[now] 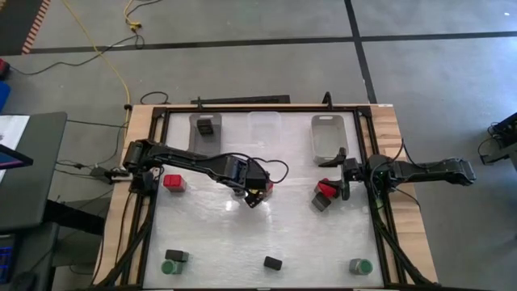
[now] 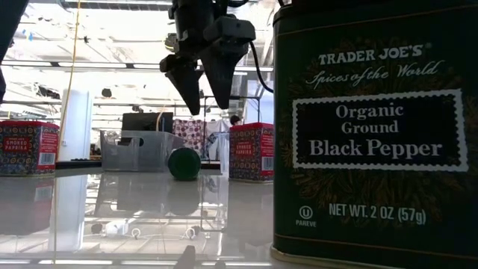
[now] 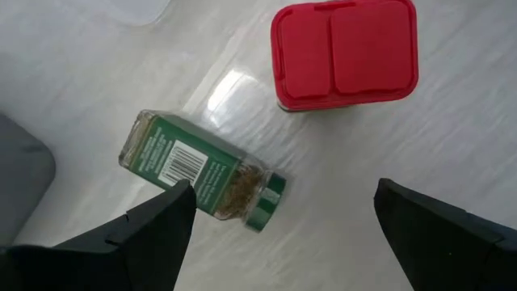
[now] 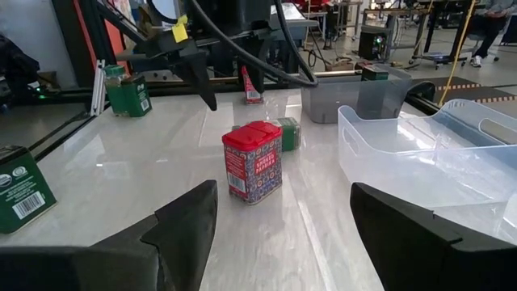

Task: Sort spices by type
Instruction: Put the red seasoning can into the transparent bin

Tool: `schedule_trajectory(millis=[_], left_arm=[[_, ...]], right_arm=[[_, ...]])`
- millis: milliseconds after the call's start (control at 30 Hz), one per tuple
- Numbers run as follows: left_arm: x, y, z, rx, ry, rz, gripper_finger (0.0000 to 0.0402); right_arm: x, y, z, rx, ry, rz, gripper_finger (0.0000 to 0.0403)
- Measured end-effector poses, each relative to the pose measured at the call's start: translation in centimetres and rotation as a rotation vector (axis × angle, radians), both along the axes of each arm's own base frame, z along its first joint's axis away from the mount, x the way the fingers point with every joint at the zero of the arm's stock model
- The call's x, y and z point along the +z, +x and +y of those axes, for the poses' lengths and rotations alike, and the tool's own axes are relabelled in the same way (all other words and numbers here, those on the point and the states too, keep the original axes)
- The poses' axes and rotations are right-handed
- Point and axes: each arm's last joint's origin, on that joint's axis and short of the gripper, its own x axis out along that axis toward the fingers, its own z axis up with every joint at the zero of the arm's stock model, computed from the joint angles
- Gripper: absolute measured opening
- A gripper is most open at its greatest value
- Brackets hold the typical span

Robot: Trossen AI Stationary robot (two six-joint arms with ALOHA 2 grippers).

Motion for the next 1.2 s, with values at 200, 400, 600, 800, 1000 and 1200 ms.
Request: schedule_trajectory(millis=[200,400,600,800,1000,1200], left_arm=[[0.0,0.0,0.0,-0.004,0.001,-0.001,0.0363],[0.0,0.1,0.0,-0.057,0.015,0.002,0.0363],[1.4,0.3,-0.1,-0.164,0.022,-0.002,0.0363],[2.4,0.5,-0.1,-0.204,0.032,-0.027,0.0363],[2.4,0.5,-0.2,-0.483,0.121,0.026,0.0363],[2.5,0.6,-1.0,-0.778,0.212,0.063,0.0363]], right_arm=[[0.0,0.0,0.0,0.000,0.000,0.000,0.0312],[0.0,0.0,0.0,0.000,0.000,0.000,0.0312],[0.0,0.0,0.0,0.000,0.000,0.000,0.0312],[0.0,0.0,0.0,0.000,0.000,0.000,0.0312],[0.0,0.0,0.0,0.000,0.000,0.000,0.0312],[0.0,0.0,0.0,0.000,0.000,0.000,0.0312]])
